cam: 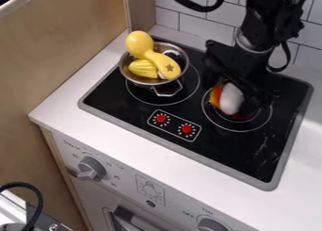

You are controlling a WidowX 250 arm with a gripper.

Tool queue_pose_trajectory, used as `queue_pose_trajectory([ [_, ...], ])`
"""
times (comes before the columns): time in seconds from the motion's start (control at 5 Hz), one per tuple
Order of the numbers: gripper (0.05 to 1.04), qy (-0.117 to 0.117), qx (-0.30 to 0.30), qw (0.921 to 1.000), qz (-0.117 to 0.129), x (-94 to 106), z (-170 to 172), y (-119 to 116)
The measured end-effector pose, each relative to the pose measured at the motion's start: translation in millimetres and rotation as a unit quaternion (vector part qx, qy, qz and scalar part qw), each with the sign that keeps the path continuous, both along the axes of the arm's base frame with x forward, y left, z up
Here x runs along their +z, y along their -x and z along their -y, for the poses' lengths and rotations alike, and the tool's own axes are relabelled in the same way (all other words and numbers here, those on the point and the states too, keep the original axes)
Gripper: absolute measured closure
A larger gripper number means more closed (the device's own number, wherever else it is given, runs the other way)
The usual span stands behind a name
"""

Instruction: Move the white and orange object on the right burner

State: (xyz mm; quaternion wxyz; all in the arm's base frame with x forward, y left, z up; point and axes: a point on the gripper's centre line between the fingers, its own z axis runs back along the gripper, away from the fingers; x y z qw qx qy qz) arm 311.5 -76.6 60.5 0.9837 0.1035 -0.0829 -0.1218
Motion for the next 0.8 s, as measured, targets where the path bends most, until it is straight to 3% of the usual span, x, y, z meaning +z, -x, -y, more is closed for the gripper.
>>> queue_pose_trajectory([
  [0.4, 0.083, 0.012, 0.004, 0.9996, -0.027, 7.6, -6.0, 5.0],
  [0.8, 0.083, 0.012, -0.005, 0.9978, -0.065, 41.9, -21.5, 13.5],
])
